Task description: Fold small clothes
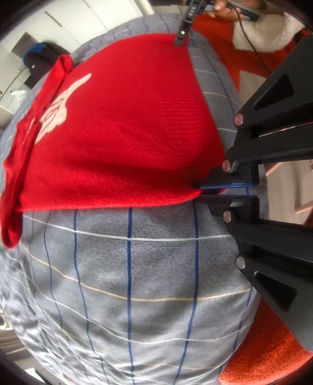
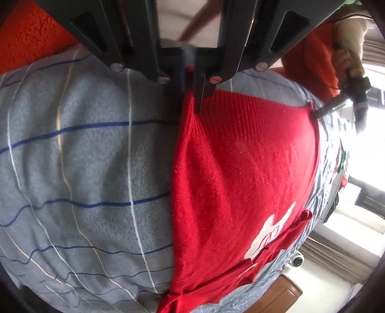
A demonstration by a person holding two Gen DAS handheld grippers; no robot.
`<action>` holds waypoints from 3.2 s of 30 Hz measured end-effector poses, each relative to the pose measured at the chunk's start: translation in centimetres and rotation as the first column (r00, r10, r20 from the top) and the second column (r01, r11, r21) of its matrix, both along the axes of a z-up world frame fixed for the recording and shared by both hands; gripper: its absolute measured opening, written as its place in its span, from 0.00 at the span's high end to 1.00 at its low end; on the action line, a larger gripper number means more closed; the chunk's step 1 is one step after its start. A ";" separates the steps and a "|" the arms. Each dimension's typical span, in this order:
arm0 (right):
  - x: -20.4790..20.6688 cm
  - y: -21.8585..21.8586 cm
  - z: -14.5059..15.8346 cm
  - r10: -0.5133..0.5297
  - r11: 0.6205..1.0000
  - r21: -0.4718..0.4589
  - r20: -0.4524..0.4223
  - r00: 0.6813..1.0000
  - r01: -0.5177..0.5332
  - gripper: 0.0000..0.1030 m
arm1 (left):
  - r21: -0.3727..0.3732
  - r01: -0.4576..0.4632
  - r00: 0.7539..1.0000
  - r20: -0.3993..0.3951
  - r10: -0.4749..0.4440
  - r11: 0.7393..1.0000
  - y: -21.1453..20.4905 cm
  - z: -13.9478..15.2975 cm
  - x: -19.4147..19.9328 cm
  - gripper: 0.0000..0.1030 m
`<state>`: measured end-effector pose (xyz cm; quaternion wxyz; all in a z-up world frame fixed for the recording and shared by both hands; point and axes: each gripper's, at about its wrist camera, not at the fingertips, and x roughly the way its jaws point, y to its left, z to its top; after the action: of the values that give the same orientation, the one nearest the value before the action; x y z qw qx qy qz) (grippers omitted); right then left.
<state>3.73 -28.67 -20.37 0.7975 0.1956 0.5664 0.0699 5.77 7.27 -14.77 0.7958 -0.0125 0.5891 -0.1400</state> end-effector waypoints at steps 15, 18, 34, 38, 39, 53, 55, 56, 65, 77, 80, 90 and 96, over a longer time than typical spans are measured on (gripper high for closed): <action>-0.4 -1.3 -0.2 -0.034 0.999 0.011 0.033 0.999 0.033 0.98 | 0.044 0.012 0.998 0.064 -0.015 0.999 -0.7 -0.4 0.4 0.98; -0.7 -1.4 -0.1 -0.035 0.999 0.012 0.032 0.999 0.035 0.98 | 0.044 0.011 0.998 0.064 -0.014 0.999 -0.7 -0.5 0.6 0.97; -1.0 -1.8 0.0 -0.049 0.998 0.030 0.042 0.998 0.047 0.98 | 0.044 0.009 0.998 0.067 -0.012 0.999 -0.7 -0.4 0.4 0.97; -1.1 -1.9 0.0 -0.052 0.998 0.032 0.044 0.998 0.051 0.98 | 0.044 0.007 0.998 0.068 -0.010 0.999 -0.6 -0.4 0.4 0.96; -1.1 -1.9 0.0 -0.053 0.998 0.033 0.045 0.998 0.052 0.98 | 0.044 0.007 0.998 0.068 -0.010 0.999 -0.7 -0.4 0.4 0.96; -2.5 -2.4 2.6 0.029 0.998 -0.048 -0.037 0.999 -0.030 0.45 | 0.013 0.002 0.989 0.145 -0.004 1.000 2.1 4.6 -2.0 0.40; -2.5 -2.7 4.7 0.073 0.977 -0.197 -0.036 0.997 -0.079 0.44 | 0.051 -0.052 0.971 0.235 0.039 0.997 3.8 6.3 -1.4 0.32; -1.8 -2.9 6.4 0.104 0.942 -0.320 -0.016 0.994 -0.103 0.43 | 0.065 -0.085 0.960 0.272 0.064 0.994 4.5 6.8 -0.9 0.32; 13.0 3.8 13.7 0.421 0.829 -0.514 0.316 0.850 -0.220 0.31 | -0.011 -0.354 0.884 0.322 0.339 0.935 8.1 4.6 2.5 0.32; 25.4 5.6 7.7 0.434 0.802 -0.548 0.261 0.862 -0.238 0.93 | 0.050 -0.407 0.887 0.259 0.382 0.912 9.5 2.5 1.9 0.31; 22.9 -1.5 11.9 0.302 0.845 -0.529 0.352 0.886 -0.077 0.93 | 0.044 -0.406 0.890 0.247 0.384 0.913 9.3 2.3 2.3 0.31; 11.0 -28.0 14.9 -0.315 0.819 -0.349 0.391 0.865 0.456 0.93 | 0.062 -0.409 0.890 0.248 0.383 0.910 8.6 2.1 2.0 0.31; 6.7 -31.4 10.1 -0.526 0.799 -0.125 0.326 0.785 0.588 0.93 | 0.105 -0.407 0.890 0.267 0.368 0.907 8.2 2.1 1.6 0.31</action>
<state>10.42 -60.10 -10.26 0.8693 0.2538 0.3704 -0.2067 7.41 15.46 -12.65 0.8717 -0.0498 0.4827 0.0687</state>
